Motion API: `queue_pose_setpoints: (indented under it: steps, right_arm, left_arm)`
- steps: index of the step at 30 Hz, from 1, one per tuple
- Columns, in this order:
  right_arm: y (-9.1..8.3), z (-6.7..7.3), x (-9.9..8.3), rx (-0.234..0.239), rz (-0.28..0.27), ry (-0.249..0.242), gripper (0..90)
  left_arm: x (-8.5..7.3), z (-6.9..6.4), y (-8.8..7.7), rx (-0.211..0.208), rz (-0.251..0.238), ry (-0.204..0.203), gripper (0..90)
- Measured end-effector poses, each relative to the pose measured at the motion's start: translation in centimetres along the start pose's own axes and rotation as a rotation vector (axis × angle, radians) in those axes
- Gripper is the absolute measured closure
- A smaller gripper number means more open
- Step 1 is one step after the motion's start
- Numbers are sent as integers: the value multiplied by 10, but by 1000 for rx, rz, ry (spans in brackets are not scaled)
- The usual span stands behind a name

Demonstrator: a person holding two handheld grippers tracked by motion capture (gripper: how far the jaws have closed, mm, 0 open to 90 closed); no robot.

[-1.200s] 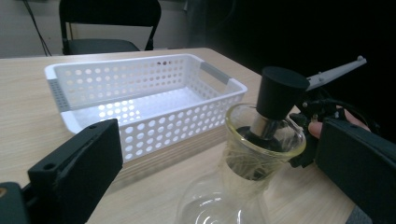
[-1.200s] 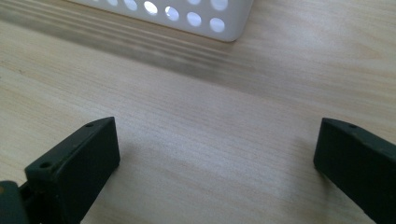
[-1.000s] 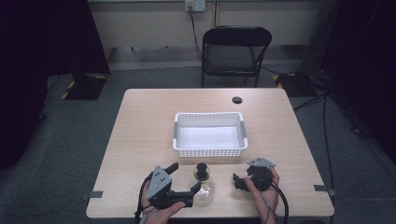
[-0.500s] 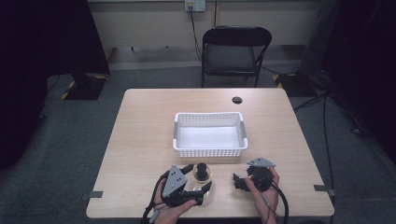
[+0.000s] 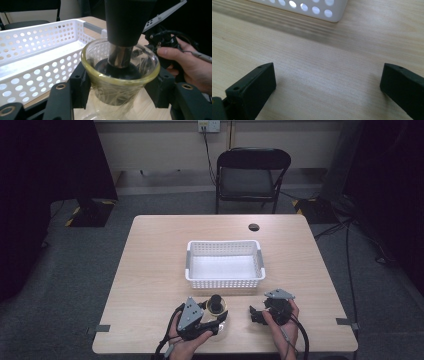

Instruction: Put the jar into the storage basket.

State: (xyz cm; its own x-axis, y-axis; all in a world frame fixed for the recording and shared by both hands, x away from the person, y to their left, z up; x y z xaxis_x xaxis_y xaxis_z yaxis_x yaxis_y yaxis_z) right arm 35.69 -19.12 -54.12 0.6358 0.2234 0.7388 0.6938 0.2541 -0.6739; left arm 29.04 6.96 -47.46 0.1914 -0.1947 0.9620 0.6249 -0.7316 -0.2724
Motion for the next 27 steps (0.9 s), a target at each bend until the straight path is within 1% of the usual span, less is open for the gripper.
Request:
queue_pose_setpoints:
  steps: [3,5,12,18,19,27]
  right_arm:
    - [0,0,0,0,0,0,0]
    - [0,0,0,0,0,0,0]
    - [0,0,0,0,1,2,0]
    - [0,0,0,0,0,1,0]
    - [0,0,0,0,0,1,0]
    - [0,0,0,0,0,0,0]
  left_arm:
    - [0,0,0,2,-4,1,444]
    - [-1,-1,0,4,-6,11,448]
    - [-2,-1,0,17,-23,8,450]
    - [-1,0,0,26,-19,-1,450]
    - [0,0,0,29,-13,4,450]
    - [4,0,-3,36,-22,0,449]
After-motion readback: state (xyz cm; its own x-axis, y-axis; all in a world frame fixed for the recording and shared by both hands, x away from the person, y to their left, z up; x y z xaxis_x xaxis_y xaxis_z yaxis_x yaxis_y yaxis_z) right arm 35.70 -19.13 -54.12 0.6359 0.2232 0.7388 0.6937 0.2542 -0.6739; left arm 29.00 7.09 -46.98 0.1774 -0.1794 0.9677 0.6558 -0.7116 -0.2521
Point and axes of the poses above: each handheld gripper's, and its own axes: y roughly forward along the jaws, x roughly out of its top, z roughly to its left, the point moved 2 cm from there along y, roughly forward along the jaws, and after that the axes turned 2 degrees about y, right-handed, at the moved point
